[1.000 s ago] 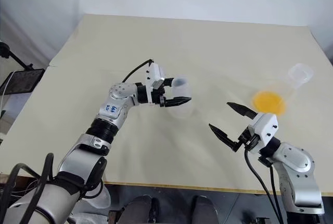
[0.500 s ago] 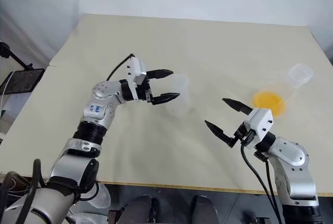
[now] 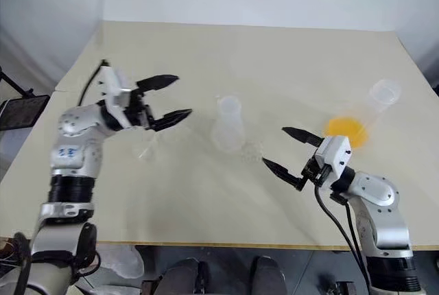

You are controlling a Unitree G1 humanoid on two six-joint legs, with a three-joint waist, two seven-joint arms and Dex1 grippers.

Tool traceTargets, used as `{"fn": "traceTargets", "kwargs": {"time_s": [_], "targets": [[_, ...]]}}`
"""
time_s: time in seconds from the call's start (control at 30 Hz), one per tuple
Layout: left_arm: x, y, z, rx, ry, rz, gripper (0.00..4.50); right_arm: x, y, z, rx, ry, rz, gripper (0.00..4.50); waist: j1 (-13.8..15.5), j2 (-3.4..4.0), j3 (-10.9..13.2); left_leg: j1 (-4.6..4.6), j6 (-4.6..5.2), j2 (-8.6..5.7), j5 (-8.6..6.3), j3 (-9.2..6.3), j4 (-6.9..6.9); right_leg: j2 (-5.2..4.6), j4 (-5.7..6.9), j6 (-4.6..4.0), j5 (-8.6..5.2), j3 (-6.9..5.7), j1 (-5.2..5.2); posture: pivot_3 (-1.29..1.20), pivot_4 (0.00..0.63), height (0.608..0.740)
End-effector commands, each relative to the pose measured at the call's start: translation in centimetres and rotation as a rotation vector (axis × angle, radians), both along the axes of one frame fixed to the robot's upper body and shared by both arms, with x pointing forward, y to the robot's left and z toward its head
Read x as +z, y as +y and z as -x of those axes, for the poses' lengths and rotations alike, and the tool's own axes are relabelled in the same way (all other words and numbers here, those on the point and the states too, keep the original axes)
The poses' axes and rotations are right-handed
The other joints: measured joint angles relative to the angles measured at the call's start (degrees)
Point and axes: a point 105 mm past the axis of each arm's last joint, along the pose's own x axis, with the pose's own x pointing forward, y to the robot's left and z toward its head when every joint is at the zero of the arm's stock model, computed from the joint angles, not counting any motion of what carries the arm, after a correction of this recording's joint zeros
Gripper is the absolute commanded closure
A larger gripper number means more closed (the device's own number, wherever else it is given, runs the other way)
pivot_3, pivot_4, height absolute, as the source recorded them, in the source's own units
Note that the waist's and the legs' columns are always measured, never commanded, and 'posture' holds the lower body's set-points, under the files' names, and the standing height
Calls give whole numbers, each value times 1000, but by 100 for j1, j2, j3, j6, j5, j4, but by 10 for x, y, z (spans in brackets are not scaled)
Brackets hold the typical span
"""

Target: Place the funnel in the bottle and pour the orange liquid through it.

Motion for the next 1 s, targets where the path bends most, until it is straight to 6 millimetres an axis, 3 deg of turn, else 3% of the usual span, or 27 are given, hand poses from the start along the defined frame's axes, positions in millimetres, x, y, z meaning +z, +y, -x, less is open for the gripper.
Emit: {"fn": "traceTargets", "kwargs": {"time_s": [0.03, 0.1, 0.23, 0.4, 0.53, 0.67, 1.0], "targets": [[6, 29, 21, 109, -21, 53, 22, 6, 12, 3, 115, -5, 9, 0, -1, 0, 0, 0, 0, 0, 0, -5, 0, 0, 1, 0, 0, 0, 0, 0, 150, 740], [-8, 49, 37, 203, 9, 52, 22, 6, 20, 2, 174, -6, 25, 0, 8, 0, 0, 0, -1, 24, -1, -6, 0, 0, 2, 0, 0, 0, 0, 0, 150, 740], [-46, 115, 84, 550, 68, 79, 22, 2, 43, 3, 319, -38, 111, 0, -74, 1, 1, 6, 0, 33, -8, 4, -1, 1, -3, 0, 0, 7, 3, 0, 150, 740], [-70, 139, 141, 749, 155, 130, 22, 1, 55, 4, 409, -40, 116, 0, 39, -4, 4, 3, -1, 37, -10, -4, 7, -1, -9, -1, 0, 1, 10, 0, 150, 740], [-83, 137, 164, 802, 224, 169, 22, -1, 61, 3, 446, -35, 119, 0, 76, -4, 3, 5, 6, 35, -18, -6, 8, -6, -24, -2, 1, 5, 18, 0, 150, 740], [-87, 117, 158, 771, 245, 188, 22, -3, 62, 1, 447, -32, 118, 0, 90, -4, 3, 5, 4, 37, -19, -1, 8, -1, -30, -2, 1, 5, 19, 0, 150, 740], [-108, 80, 97, 623, 322, 192, 22, -4, 54, -4, 373, -49, 116, 0, 34, 1, 0, 6, 2, 36, -19, 11, 7, 5, -17, -2, 1, 7, 10, 0, 150, 740]]}}
